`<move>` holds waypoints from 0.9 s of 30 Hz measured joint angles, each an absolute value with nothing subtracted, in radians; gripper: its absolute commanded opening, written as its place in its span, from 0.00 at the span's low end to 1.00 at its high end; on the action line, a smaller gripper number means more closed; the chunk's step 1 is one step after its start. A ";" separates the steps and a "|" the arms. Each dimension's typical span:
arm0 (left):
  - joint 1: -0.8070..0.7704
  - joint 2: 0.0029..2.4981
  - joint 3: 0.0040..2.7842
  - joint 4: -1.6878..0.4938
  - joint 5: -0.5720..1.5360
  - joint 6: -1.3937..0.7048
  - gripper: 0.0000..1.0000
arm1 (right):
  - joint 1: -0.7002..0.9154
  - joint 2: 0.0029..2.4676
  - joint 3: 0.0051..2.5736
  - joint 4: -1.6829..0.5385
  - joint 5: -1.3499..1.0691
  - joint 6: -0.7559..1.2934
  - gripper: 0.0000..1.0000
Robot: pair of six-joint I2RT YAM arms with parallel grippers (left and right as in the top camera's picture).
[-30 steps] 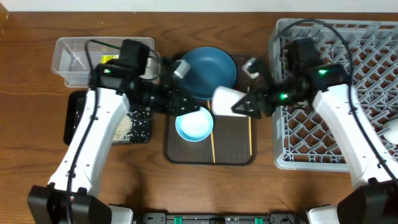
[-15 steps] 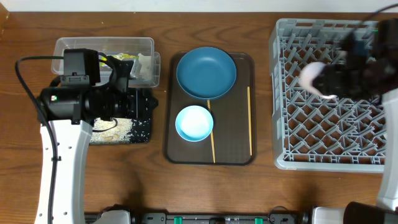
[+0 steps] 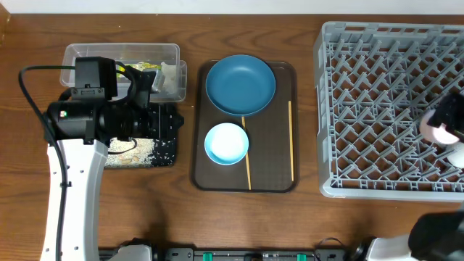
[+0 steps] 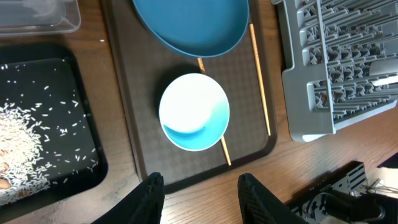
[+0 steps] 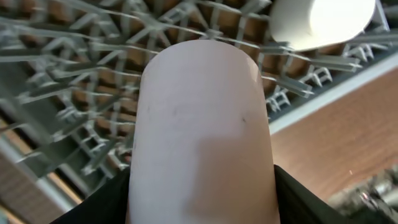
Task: Sort waste into correct bins and load items into the dishwasher rack
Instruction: 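Carry the pink cup into the dish rack with the right gripper and release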
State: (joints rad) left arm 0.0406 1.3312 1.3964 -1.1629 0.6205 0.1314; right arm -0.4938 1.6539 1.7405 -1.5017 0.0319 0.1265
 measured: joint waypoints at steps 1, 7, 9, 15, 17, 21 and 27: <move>0.041 1.331 1.396 -1.164 0.620 0.131 0.42 | -0.500 1.668 1.740 -1.505 0.039 0.126 0.32; 0.041 1.331 1.396 -1.164 0.620 0.131 0.42 | -0.518 1.744 1.740 -1.521 0.086 0.127 0.32; 0.041 1.331 1.396 -1.165 0.620 0.132 0.42 | -0.520 1.771 1.740 -1.519 0.097 0.127 0.32; 0.041 1.331 1.396 -1.172 0.620 0.131 0.42 | -0.546 1.848 1.740 -1.520 0.111 0.127 0.30; 0.041 1.331 1.396 -1.173 0.620 0.131 0.42 | -0.553 1.879 1.740 -1.521 0.114 0.127 0.30; 0.041 1.332 1.396 -1.174 0.620 0.131 0.42 | -0.571 1.919 1.740 -1.521 0.115 0.127 0.30; 0.041 1.331 1.396 -1.174 0.620 0.131 0.42 | -0.579 1.940 1.740 -1.513 0.114 0.127 0.37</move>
